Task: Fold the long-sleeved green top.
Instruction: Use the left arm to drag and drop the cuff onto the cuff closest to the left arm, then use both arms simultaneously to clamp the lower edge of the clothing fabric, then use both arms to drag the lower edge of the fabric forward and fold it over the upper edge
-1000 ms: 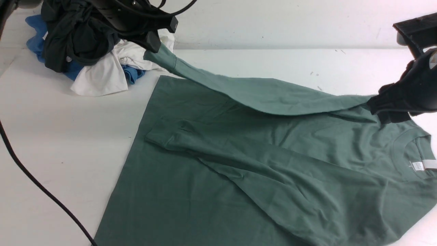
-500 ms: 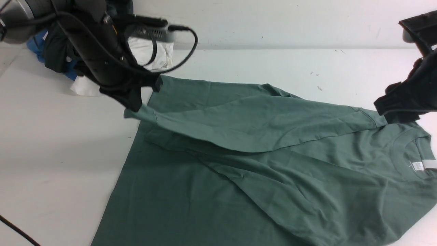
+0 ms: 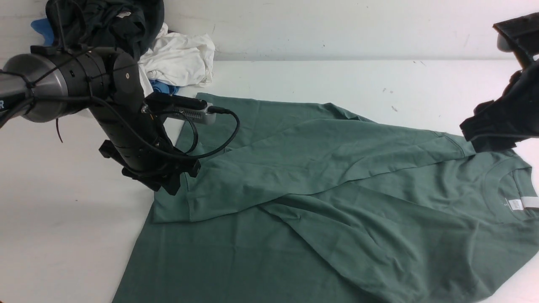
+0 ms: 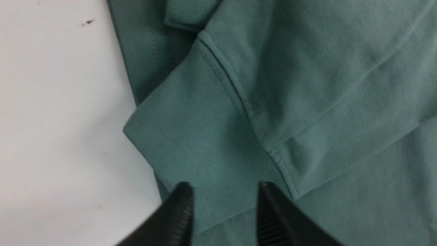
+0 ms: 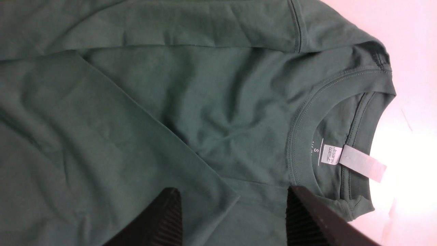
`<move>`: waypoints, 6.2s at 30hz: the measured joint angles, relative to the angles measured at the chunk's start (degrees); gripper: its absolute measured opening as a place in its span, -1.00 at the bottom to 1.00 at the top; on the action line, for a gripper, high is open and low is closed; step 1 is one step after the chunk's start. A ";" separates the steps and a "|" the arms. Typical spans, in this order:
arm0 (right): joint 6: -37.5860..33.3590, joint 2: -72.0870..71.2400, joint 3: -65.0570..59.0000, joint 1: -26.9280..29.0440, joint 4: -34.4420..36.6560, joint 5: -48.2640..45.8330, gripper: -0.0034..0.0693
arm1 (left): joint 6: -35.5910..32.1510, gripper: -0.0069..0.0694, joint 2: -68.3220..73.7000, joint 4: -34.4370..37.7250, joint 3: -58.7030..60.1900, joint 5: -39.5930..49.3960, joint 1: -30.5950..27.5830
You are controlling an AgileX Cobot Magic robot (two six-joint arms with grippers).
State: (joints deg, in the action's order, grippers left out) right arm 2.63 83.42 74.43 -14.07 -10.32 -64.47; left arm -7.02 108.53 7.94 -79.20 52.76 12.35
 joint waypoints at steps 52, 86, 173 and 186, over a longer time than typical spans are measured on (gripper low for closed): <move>-5.77 -30.42 -33.59 -15.66 10.80 -6.81 0.19 | -15.48 -0.35 -15.77 -21.39 38.24 -7.86 11.97; 4.32 -11.78 -33.59 4.41 6.27 3.99 0.51 | -13.13 -0.81 -26.94 -17.68 38.74 -4.56 11.87; -20.02 36.94 40.87 7.48 3.96 -0.50 -0.92 | -11.96 -0.78 9.71 -18.35 -29.89 -0.31 -2.12; -11.94 46.18 41.33 8.14 1.21 9.72 -0.92 | -2.89 -0.78 19.47 -17.58 -32.73 -9.20 -4.22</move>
State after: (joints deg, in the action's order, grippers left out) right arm -9.30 129.60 115.76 -5.93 -9.12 -54.75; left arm -9.92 128.00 -9.64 -111.93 43.56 8.13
